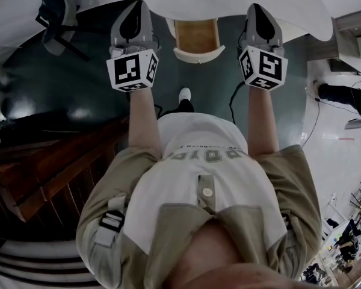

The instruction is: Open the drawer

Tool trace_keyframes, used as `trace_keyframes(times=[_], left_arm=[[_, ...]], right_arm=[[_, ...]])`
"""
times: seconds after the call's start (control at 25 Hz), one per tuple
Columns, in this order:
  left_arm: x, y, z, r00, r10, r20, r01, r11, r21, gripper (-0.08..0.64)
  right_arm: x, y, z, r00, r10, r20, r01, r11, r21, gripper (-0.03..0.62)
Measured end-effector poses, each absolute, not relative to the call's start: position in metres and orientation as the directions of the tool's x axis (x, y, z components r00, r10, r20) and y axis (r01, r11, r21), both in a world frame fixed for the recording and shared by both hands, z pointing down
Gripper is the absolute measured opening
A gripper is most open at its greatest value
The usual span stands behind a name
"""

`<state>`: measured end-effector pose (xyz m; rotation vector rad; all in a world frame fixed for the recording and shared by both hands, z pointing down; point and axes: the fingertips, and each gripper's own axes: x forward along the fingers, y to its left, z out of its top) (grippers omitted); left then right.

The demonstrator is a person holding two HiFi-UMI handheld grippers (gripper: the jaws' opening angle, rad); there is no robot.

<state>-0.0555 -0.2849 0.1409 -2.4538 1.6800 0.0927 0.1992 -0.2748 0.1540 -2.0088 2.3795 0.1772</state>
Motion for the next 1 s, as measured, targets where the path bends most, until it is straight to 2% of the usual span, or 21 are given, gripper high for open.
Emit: trace_keyframes(times=[1.0], left_arm=[[-0.057,-0.287,0.143,0.371,-0.915,-0.158,-0.928,-0.361,-0.088,0.006]], right_arm=[[0.198,-0.270,0.140,-0.173,-0.977,-0.127,-0.975,0.152,0.163,0.000]])
